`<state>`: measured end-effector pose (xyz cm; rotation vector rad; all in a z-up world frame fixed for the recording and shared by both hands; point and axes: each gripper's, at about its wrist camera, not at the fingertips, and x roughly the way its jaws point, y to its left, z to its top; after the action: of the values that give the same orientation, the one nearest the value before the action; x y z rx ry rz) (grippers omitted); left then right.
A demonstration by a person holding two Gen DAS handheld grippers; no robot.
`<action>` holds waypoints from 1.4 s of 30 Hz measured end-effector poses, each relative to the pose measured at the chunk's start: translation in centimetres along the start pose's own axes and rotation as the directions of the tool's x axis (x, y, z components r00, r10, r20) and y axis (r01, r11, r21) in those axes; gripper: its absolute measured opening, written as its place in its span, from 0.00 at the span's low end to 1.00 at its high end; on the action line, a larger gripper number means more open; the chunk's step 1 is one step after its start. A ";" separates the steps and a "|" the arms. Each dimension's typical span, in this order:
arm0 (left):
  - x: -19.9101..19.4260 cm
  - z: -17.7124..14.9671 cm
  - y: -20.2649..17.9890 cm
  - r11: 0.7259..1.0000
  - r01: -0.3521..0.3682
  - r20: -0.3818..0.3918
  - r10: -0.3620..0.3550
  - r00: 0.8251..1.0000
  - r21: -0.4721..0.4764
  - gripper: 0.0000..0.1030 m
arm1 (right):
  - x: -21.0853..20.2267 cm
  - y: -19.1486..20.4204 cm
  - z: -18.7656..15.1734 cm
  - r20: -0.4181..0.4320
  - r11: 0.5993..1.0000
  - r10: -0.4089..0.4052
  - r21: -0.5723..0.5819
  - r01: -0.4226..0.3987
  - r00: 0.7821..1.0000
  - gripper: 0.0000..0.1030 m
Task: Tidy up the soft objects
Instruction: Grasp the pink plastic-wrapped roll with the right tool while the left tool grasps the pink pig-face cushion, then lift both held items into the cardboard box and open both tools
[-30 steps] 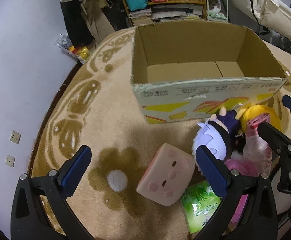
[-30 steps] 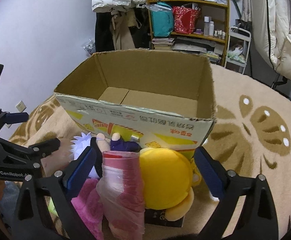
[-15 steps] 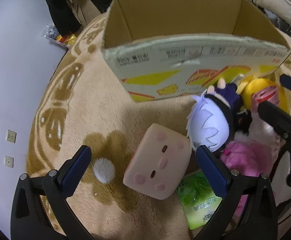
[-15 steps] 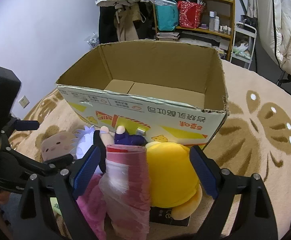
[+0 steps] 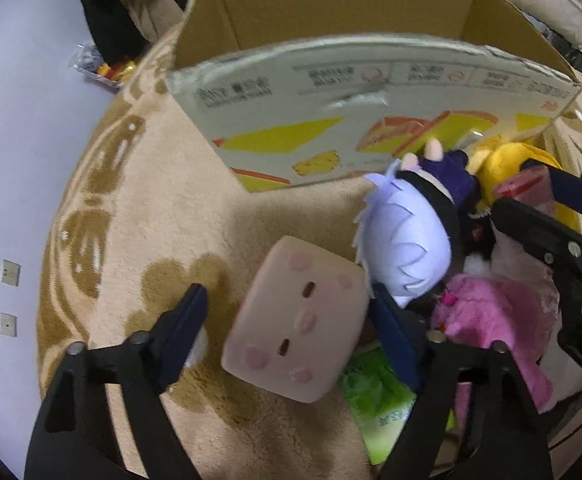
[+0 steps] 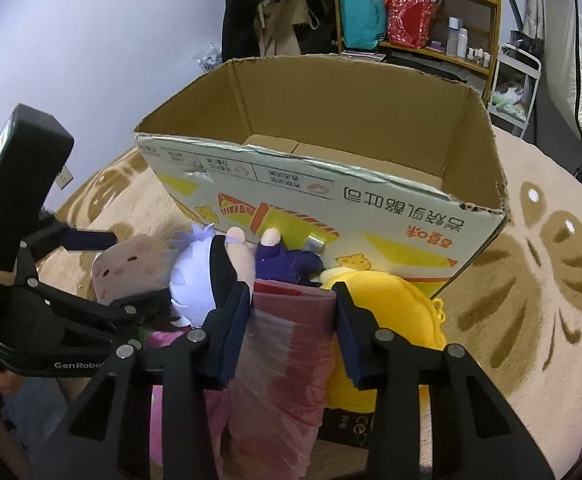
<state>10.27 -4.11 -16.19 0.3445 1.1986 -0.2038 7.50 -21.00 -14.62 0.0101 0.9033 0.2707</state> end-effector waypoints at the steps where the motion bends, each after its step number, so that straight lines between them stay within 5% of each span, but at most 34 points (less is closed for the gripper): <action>1: 0.0 -0.1 -0.1 1.000 0.025 -0.003 -0.025 1.000 -0.001 0.59 | -0.1 0.1 0.0 0.010 1.000 0.002 0.002 -0.002 1.000 0.39; 10: -1.6 -0.9 0.0 0.999 0.026 0.041 -0.025 0.999 -0.036 0.40 | -2.7 -0.4 0.1 0.096 0.999 -0.024 0.042 0.020 0.995 0.20; 32: -1.8 -2.6 1.8 0.988 0.041 -0.047 -0.049 0.998 -0.149 0.52 | -4.7 -1.6 0.0 0.085 0.993 -0.050 0.112 0.041 0.995 0.20; 42: -3.6 -2.9 2.1 0.986 0.041 0.003 -0.041 0.999 -0.163 0.39 | -5.8 -1.1 -0.1 0.125 0.995 -0.067 0.088 0.056 0.990 0.20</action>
<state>7.21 -1.19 -13.45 0.1766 1.2147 -0.1404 4.29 -23.47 -10.29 0.0766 0.7852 0.1723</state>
